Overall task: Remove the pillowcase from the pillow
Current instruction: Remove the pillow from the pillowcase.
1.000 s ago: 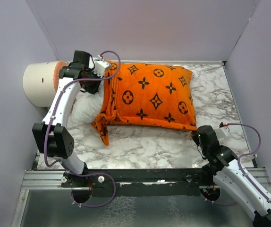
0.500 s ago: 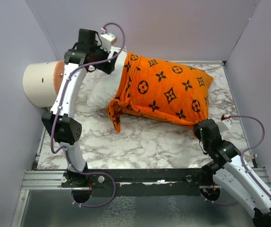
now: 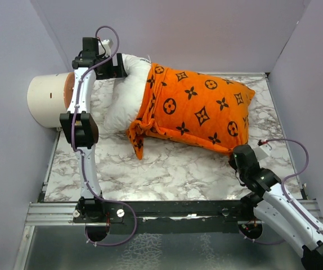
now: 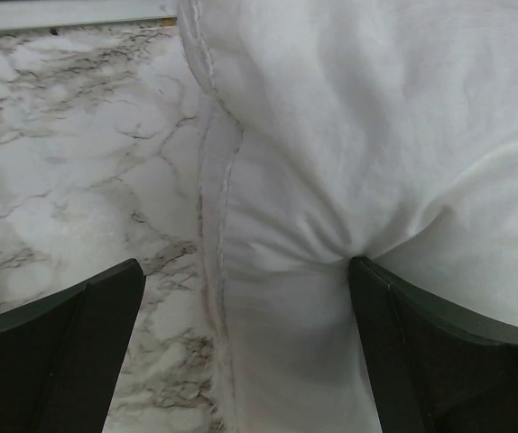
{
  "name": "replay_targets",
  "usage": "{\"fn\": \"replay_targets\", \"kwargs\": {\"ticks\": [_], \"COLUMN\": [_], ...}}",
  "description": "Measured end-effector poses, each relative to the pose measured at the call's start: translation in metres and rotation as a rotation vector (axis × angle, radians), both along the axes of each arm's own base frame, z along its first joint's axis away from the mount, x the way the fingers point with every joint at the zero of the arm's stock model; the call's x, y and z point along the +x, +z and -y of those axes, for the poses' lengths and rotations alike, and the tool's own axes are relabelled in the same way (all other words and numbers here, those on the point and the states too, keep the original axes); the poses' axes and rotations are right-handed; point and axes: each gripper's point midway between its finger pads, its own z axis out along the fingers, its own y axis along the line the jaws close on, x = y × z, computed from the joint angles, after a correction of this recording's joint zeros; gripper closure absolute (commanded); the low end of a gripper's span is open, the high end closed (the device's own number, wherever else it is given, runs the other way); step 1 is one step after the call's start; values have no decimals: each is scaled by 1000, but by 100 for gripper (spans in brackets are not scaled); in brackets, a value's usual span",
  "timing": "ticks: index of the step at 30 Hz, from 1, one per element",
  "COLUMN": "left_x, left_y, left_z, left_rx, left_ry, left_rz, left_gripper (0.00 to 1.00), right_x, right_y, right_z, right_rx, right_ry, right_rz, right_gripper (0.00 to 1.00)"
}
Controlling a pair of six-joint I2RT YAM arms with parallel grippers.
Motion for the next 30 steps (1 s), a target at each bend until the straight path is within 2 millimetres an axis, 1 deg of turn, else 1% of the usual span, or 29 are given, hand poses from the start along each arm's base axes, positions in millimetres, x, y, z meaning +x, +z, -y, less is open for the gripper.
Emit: {"fn": "replay_targets", "kwargs": {"ticks": [1,2,3,4,6,11,13,16,18,21,24,25,26,28,29,30], "left_x": [6,9,13,15,21,44,52,60,64,64,63,61,60,57,55,54], "left_y": [-16,-25,-33,-35,-33,-11,-7,-11,-16,-24,-25,-25,-24,-20,-17,-13], "left_z": [4,7,10,12,14,13,16,22,31,44,57,61,65,73,77,80], "left_rx": [-29,-55,-86,-112,-173,-343,-416,-540,-625,-709,-783,-805,-824,-859,-874,-883], "left_ry": [2,4,7,8,13,28,17,0,-22,-58,-107,-124,-142,-172,-192,-208], "left_rz": [-33,-52,-70,-77,-76,-14,1,-20,-47,-91,-123,-135,-143,-163,-168,-166], "left_gripper": [1,1,1,1,1,1,1,1,1,1,1,9,26,75,92,100], "right_x": [0,1,1,2,3,3,3,2,3,6,11,13,15,17,17,18], "right_y": [-1,-2,-3,-4,-5,-10,-13,-18,-20,-18,-16,-16,-16,-17,-19,-20], "right_z": [-1,-2,-4,-5,-6,-7,-8,-8,-8,-9,-12,-12,-13,-15,-15,-16], "right_rx": [-2,-6,-7,-9,-17,-42,-51,-63,-74,-88,-100,-103,-109,-114,-116,-118], "right_ry": [6,17,24,31,44,65,73,78,82,89,97,99,103,108,109,109], "right_rz": [-4,-12,-16,-19,-24,-49,-63,-86,-102,-115,-125,-127,-130,-139,-144,-149], "right_gripper": [97,97,97,97,98,98,99,99,99,99,99,99,99,99,99,99]}}
